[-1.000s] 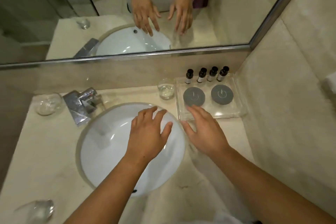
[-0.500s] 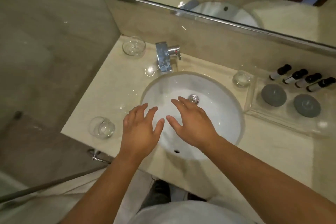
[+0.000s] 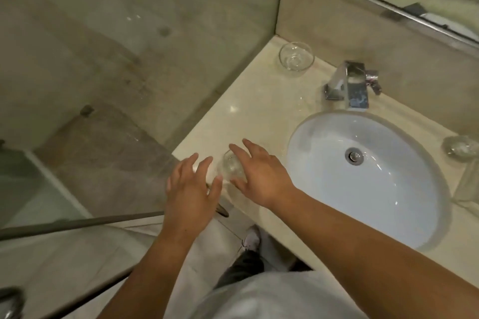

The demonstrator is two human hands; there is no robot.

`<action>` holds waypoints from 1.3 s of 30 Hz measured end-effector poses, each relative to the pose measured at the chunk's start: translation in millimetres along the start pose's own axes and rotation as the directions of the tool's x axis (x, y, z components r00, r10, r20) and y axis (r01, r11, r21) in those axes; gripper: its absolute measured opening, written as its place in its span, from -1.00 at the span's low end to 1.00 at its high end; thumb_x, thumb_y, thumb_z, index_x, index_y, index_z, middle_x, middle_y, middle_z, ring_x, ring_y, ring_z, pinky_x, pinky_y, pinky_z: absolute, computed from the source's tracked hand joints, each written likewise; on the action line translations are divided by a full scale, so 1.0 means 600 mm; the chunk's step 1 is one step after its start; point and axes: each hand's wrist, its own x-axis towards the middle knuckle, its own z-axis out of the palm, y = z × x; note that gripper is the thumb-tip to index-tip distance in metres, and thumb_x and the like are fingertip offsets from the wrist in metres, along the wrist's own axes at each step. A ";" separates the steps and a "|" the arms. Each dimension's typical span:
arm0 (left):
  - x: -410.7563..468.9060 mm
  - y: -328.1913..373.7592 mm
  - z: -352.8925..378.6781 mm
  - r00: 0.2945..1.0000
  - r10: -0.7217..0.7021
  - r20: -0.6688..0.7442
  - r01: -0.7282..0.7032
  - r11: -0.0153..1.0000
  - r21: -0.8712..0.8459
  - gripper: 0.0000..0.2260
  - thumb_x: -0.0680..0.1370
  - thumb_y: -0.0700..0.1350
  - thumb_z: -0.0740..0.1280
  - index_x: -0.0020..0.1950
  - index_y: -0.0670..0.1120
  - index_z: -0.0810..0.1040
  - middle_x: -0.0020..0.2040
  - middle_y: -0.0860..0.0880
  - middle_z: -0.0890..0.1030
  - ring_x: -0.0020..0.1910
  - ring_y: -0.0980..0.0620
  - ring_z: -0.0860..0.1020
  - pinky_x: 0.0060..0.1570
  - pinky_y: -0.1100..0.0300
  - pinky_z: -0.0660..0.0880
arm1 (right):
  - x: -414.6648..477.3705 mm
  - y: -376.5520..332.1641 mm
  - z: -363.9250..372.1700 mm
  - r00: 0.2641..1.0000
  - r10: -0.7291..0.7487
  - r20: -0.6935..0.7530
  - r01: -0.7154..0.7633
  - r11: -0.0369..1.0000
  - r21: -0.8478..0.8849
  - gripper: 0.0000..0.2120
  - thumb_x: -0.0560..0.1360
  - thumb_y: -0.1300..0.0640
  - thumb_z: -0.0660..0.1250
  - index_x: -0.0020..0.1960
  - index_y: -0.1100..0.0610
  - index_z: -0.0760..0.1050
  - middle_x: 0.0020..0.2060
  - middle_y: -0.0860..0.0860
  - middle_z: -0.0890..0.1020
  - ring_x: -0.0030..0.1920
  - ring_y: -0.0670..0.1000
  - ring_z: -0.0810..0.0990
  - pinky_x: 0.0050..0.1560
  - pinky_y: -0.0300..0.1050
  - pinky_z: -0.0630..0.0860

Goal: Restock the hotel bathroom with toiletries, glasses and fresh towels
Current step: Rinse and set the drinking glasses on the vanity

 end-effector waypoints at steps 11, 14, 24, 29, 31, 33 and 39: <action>-0.012 -0.039 -0.006 0.996 -0.071 0.045 0.074 0.994 -0.076 -0.55 0.67 0.17 0.22 0.54 0.08 0.41 0.57 0.00 0.37 0.55 -0.05 0.20 0.50 -0.13 0.20 | 0.041 -0.015 0.024 0.999 0.003 0.049 0.002 0.993 -0.115 -0.27 0.54 0.06 0.48 0.60 -0.10 0.20 0.52 0.10 0.28 0.39 0.19 0.42 0.20 0.08 0.56; -0.007 -0.026 -0.001 0.996 -0.058 0.062 0.063 0.994 -0.088 -0.55 0.66 0.19 0.20 0.53 0.09 0.42 0.56 0.02 0.38 0.55 -0.04 0.21 0.50 -0.12 0.20 | 0.030 0.001 0.015 0.998 0.048 0.029 -0.048 0.999 0.015 -0.28 0.52 0.03 0.50 0.58 -0.10 0.26 0.47 0.08 0.33 0.37 0.18 0.43 0.20 0.06 0.57; 0.020 0.144 0.014 0.989 0.106 0.102 -0.071 0.952 -0.299 -0.59 0.68 0.20 0.17 0.49 0.12 0.45 0.49 0.12 0.45 0.50 0.09 0.21 0.45 0.09 0.17 | -0.102 0.108 -0.090 0.877 0.427 -0.219 -0.226 0.769 0.598 -0.35 0.43 -0.12 0.57 0.44 -0.13 0.40 0.27 -0.01 0.47 0.21 0.03 0.55 0.17 -0.17 0.48; 0.015 0.281 0.027 0.952 0.187 0.241 -0.065 0.895 -0.442 -0.58 0.68 0.25 0.11 0.47 0.14 0.46 0.48 0.12 0.44 0.52 0.08 0.20 0.53 0.04 0.18 | -0.209 0.179 -0.139 0.762 0.593 -0.262 -0.209 0.608 0.766 -0.39 0.40 -0.17 0.59 0.36 -0.19 0.44 0.19 -0.10 0.54 0.04 -0.10 0.62 -0.06 -0.41 0.41; 0.007 0.340 0.040 0.930 0.205 0.304 -0.024 0.862 -0.507 -0.58 0.69 0.25 0.09 0.46 0.14 0.48 0.47 0.13 0.45 0.54 0.07 0.21 0.49 0.12 0.18 | -0.256 0.206 -0.154 0.710 0.649 -0.275 -0.174 0.540 0.824 -0.43 0.39 -0.19 0.58 0.33 -0.21 0.45 0.17 -0.13 0.57 0.02 -0.13 0.64 -0.04 -0.36 0.47; -0.002 0.397 0.051 0.892 0.232 0.389 0.035 0.821 -0.570 -0.56 0.66 0.36 0.04 0.38 0.26 0.52 0.44 0.17 0.47 0.55 0.08 0.25 0.50 0.13 0.16 | -0.302 0.232 -0.164 0.666 0.693 -0.274 -0.130 0.470 0.873 -0.47 0.40 -0.19 0.58 0.30 -0.24 0.46 0.15 -0.16 0.59 -0.01 -0.16 0.65 0.00 -0.25 0.56; -0.045 0.556 0.086 0.760 0.352 0.547 0.171 0.703 -0.690 -0.64 0.61 0.42 0.11 0.09 0.34 0.64 0.17 0.32 0.63 0.25 0.33 0.50 0.45 0.06 0.34 | -0.422 0.321 -0.174 0.562 0.795 -0.230 0.002 0.277 0.961 -0.55 0.44 -0.18 0.56 0.27 -0.27 0.49 0.17 -0.13 0.62 0.02 -0.06 0.72 0.14 0.12 0.67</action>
